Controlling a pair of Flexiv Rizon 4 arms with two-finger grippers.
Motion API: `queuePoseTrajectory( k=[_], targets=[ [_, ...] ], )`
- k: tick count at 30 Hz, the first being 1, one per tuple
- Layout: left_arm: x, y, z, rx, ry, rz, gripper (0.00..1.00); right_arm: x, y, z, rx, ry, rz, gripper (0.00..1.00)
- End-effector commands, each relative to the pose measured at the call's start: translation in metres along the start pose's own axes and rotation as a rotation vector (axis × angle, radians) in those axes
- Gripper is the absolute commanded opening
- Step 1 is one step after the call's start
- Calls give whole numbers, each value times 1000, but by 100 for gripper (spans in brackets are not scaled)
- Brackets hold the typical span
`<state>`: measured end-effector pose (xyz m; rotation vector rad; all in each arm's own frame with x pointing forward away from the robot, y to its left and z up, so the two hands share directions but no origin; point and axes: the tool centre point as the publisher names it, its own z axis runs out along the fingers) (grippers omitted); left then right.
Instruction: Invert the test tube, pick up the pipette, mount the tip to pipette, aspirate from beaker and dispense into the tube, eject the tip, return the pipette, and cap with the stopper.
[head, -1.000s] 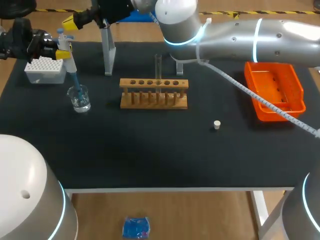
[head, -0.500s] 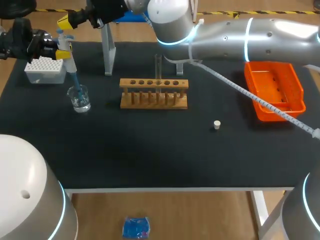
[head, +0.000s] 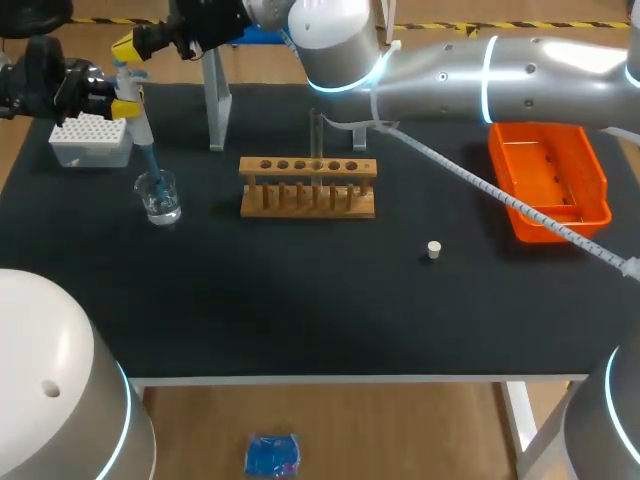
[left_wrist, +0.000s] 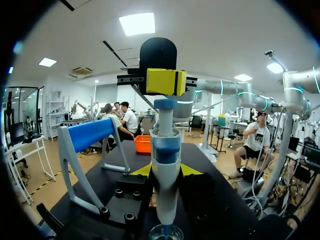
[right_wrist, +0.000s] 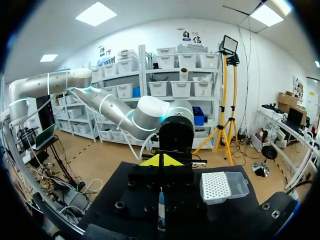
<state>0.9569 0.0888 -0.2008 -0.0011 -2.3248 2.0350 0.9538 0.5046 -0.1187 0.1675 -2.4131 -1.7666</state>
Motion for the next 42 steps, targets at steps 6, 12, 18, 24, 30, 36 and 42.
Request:
queuePoseTrajectory(
  k=[6,12,18,24,30,36,42],
  targets=[
    [0,0,-1,1,3,2,0,-4,-2,4,7,4,5,0],
    [0,0,-1,1,3,2,0,-6,-4,3,5,2,10,0],
    [0,0,-1,1,3,2,0,-7,-6,2,7,0,13,0],
    [0,0,-1,1,3,2,0,-7,-11,4,12,3,17,0],
    [0,0,-1,1,3,2,0,-7,-14,6,19,7,20,0],
    [0,0,-1,1,3,2,0,-8,-16,9,24,10,23,0],
    [0,0,-1,1,3,2,0,-9,-22,10,27,12,30,0]
  ],
)
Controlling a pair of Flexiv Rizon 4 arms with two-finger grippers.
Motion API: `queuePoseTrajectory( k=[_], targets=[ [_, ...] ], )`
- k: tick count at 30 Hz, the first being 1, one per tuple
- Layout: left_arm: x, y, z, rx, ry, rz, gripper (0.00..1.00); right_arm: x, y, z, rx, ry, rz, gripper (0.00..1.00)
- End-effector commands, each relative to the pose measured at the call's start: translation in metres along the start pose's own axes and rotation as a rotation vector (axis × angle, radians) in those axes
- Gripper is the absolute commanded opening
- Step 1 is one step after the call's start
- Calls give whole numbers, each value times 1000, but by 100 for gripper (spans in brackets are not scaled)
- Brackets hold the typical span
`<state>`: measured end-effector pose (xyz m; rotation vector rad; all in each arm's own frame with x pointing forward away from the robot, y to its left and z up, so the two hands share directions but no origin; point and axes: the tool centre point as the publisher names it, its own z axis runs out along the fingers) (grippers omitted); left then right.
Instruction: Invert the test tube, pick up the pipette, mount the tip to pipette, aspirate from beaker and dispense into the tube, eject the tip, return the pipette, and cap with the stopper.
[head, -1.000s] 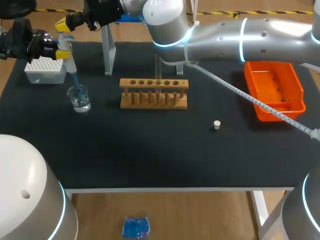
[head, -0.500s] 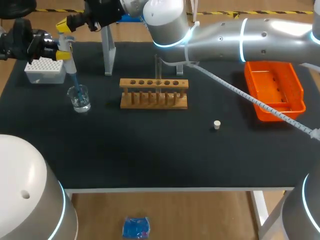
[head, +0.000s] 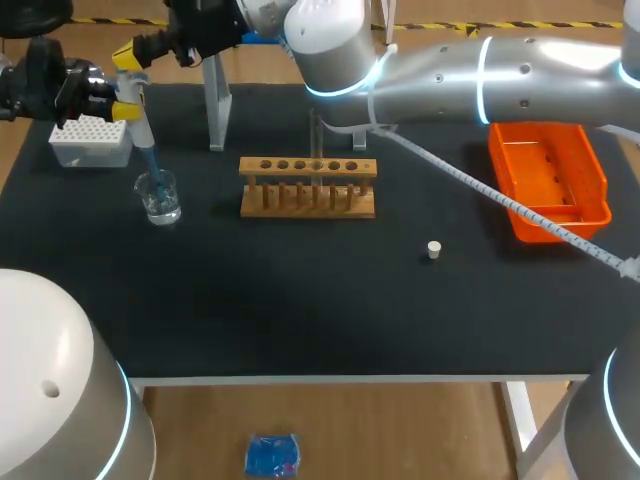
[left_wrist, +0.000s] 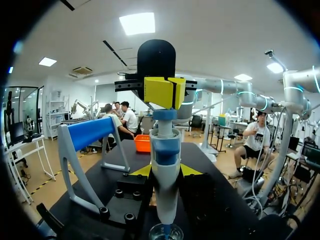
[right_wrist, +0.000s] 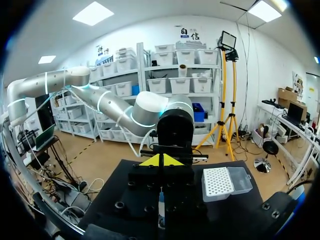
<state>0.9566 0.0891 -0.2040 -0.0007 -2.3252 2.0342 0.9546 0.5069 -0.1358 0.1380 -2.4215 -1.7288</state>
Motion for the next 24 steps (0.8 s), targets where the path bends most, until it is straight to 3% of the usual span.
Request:
queuePoseTrajectory(
  k=[1,17,24],
  targets=[
    [-1,-3,-1,2,3,3,0,-7,-7,4,7,10,4,0],
    [-1,-3,-1,2,3,3,0,-9,-17,5,17,9,19,0],
    [-1,-3,-1,2,3,3,0,-6,3,-3,4,-7,-6,0]
  ],
)
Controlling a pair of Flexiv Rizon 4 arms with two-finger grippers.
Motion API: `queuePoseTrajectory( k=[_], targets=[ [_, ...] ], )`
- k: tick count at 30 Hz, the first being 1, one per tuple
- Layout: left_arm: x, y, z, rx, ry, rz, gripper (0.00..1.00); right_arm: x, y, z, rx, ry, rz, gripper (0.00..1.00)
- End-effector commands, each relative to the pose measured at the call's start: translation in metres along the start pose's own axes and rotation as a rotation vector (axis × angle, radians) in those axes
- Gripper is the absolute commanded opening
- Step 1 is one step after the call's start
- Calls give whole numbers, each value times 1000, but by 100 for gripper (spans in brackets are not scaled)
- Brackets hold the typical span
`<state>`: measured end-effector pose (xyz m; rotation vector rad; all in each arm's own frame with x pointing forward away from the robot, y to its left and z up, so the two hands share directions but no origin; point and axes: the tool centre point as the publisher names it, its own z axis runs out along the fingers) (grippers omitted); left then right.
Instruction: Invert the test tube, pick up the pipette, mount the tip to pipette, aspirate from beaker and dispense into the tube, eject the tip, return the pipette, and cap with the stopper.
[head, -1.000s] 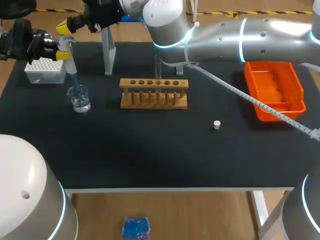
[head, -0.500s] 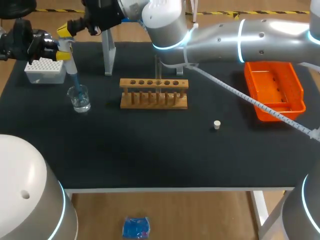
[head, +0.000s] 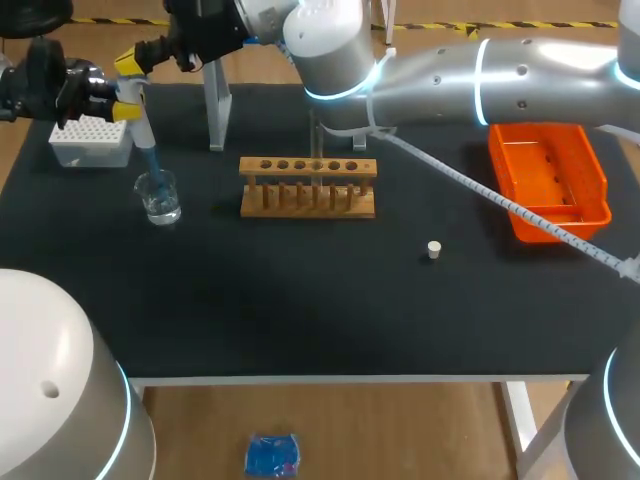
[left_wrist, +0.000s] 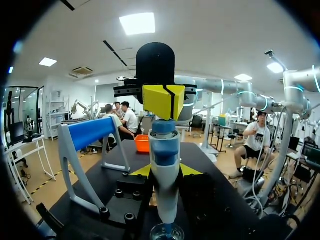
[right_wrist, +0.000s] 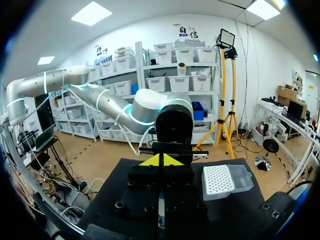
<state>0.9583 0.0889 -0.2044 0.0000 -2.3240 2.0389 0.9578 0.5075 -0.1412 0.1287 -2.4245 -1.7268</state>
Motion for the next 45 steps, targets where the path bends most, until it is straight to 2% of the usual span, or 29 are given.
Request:
queuePoseTrajectory(
  k=[1,2,5,12,15,20,26,34,40,45],
  targets=[
    [1,-3,-1,-1,5,1,0,-1,11,-7,1,-6,-15,0],
    [1,-3,-1,-1,5,1,0,0,14,-10,-1,-10,-21,6],
    [1,-3,-1,-1,5,1,0,4,24,-19,-2,-33,-32,100],
    [1,-3,-1,-1,5,1,0,13,34,-63,22,-111,-62,100],
    [1,-3,-1,-1,5,1,0,19,32,-90,28,-140,-76,100],
    [1,-3,-1,-1,5,1,0,30,21,-153,55,-209,-97,100],
    [1,-3,-1,-1,5,1,0,51,-6,-230,75,-265,-124,100],
    [1,-3,-1,-1,5,1,0,72,-50,-314,80,-290,-130,100],
    [1,-3,-1,-1,5,1,0,82,-86,-358,59,-292,-128,100],
    [1,-3,-1,-1,5,1,0,82,-117,-377,35,-282,-123,100]
  ],
)
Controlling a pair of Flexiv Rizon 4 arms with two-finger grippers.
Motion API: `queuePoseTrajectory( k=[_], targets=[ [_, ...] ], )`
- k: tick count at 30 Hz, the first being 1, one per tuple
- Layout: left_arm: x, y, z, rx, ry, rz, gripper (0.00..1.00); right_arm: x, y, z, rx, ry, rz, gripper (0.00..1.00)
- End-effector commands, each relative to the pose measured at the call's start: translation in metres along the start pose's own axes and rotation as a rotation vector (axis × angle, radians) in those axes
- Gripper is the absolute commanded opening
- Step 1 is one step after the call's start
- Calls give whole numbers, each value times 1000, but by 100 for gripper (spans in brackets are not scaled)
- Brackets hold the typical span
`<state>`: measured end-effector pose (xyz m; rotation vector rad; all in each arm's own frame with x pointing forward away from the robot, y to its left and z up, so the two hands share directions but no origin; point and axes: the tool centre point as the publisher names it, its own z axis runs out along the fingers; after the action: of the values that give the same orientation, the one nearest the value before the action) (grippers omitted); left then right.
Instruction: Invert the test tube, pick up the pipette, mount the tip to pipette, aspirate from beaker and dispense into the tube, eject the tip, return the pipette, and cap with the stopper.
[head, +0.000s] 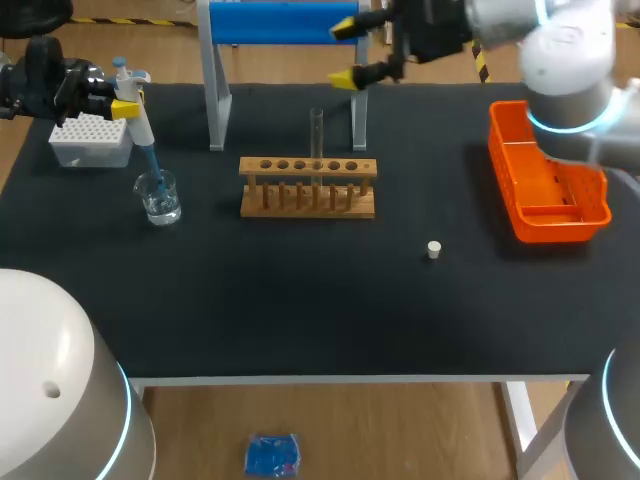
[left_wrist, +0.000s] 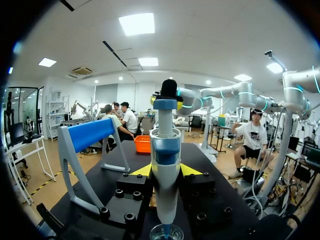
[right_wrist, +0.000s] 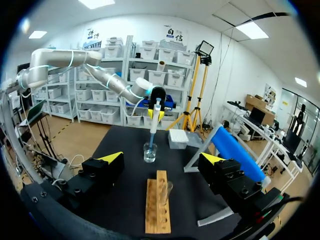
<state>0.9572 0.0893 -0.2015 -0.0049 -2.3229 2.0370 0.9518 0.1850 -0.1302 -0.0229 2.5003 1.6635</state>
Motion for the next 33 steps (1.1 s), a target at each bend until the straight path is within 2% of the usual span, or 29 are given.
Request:
queuePoseTrajectory(
  k=[1,8,10,16,23,33],
  targets=[
    [0,-1,0,-1,1,0,0,3,-32,-77,-43,8,-1,100],
    [0,-1,0,-1,1,0,0,4,-71,-66,-65,43,-17,100],
    [0,-1,0,-1,1,0,0,10,-79,-61,-74,50,-31,100],
    [0,-1,0,-1,1,0,0,9,-101,-48,-99,64,-36,100],
    [0,-1,0,-1,1,0,0,10,-115,-32,-102,79,-13,100],
    [0,-1,0,-1,1,0,0,16,-120,-13,-70,96,9,100]
  ],
)
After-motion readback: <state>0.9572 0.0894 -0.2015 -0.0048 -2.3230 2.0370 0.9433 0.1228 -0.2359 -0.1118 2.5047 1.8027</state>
